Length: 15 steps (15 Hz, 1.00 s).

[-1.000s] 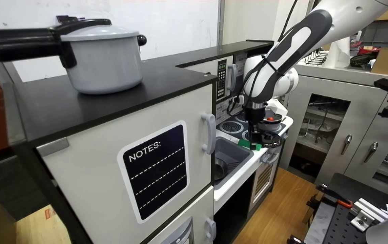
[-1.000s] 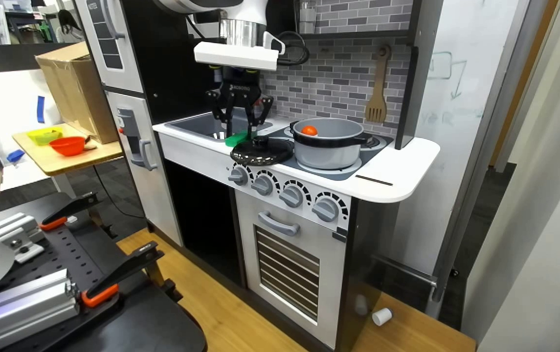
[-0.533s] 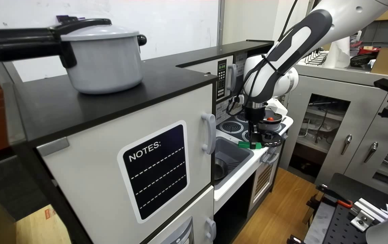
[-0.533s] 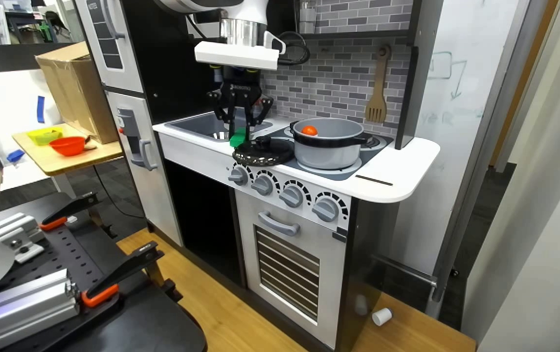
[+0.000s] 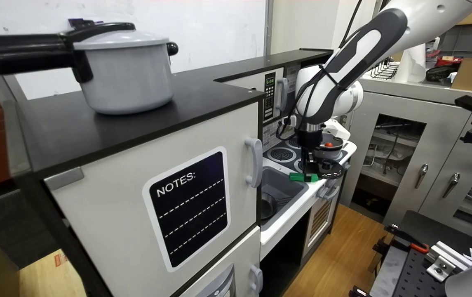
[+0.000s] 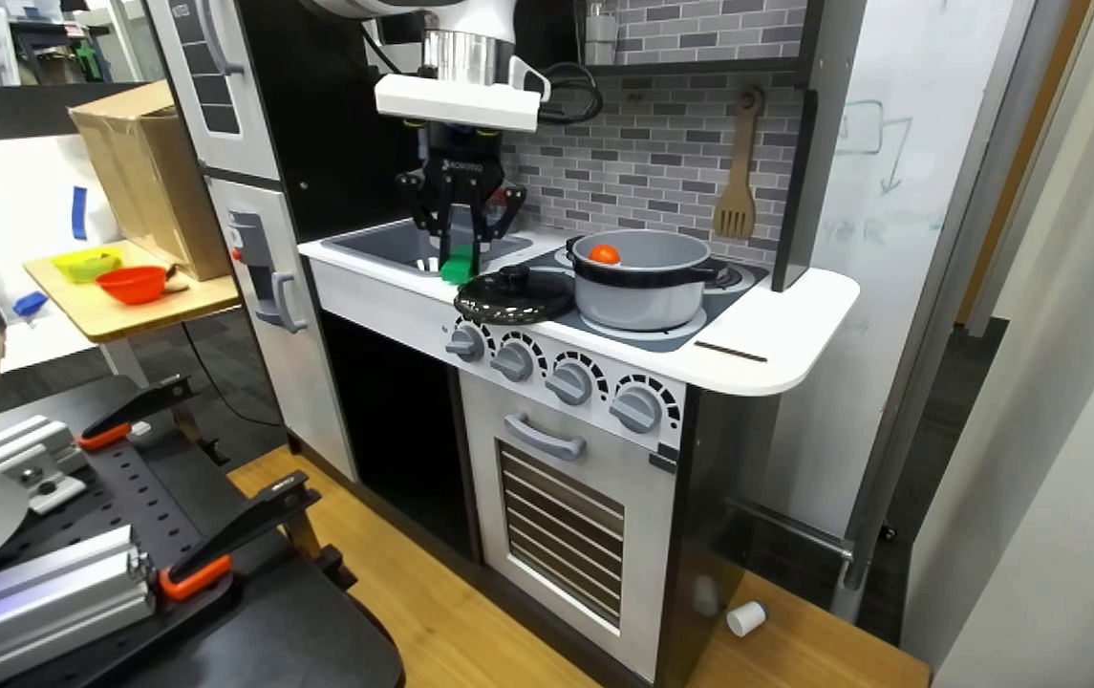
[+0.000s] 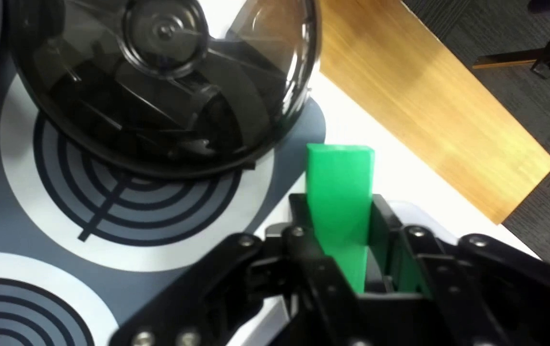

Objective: Pick up and put down the green block then put the salt cellar inside the pot and the green block in the sink

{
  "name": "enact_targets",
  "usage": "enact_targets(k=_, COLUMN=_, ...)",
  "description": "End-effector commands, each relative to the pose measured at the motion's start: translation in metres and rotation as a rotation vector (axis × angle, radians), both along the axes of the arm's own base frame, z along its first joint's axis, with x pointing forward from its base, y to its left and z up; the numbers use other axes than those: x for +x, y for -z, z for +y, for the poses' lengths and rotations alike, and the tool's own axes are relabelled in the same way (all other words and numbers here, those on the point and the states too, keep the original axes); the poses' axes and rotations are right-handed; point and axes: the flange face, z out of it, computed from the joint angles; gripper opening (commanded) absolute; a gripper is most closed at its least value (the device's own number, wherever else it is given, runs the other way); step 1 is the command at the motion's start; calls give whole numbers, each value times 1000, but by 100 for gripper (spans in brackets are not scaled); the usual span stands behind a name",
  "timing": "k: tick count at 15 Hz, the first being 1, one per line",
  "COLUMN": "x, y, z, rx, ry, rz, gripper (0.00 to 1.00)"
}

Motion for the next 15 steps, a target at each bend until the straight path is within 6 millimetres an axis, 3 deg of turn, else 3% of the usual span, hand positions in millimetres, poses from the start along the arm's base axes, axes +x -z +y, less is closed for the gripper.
enact_targets(k=1, x=-6, y=-20, z=17, rx=21, ry=-103, rz=-19, gripper=8)
enact_targets(k=6, x=-8, y=-37, z=29, rx=54, ry=-169, rz=-43, gripper=8)
enact_targets(k=9, x=-7, y=-36, z=38, rx=75, ry=-206, rz=-43, gripper=8)
enact_targets(k=15, x=-8, y=-33, z=76, rx=71, ry=-303, rz=-49, gripper=8)
